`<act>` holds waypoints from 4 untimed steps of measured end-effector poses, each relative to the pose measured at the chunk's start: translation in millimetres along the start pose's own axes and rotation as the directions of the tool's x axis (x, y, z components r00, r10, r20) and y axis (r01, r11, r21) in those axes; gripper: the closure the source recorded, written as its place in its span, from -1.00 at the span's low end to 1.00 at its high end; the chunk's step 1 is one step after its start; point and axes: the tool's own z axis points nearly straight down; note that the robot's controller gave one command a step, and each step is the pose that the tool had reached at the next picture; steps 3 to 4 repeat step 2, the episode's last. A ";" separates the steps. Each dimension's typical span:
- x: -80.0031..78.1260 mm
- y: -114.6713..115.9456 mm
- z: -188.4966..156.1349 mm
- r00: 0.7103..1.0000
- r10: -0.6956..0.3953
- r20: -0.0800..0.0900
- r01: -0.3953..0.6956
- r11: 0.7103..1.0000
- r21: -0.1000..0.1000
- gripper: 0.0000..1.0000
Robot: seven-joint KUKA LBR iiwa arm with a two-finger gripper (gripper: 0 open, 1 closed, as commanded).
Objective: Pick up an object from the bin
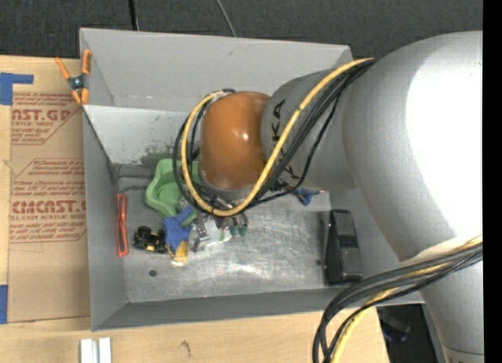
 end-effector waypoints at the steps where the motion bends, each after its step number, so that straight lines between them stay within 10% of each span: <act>1: 3.4 1.2 -16.6 1.000 0.000 -0.010 0.000 1.000 -0.003 1.00; 4: 2.9 1.6 -39.5 1.000 -0.001 -0.009 0.001 1.000 -0.004 1.00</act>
Offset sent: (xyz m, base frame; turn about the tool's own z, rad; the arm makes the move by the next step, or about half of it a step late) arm 0.0000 0.0000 0.1058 0.0000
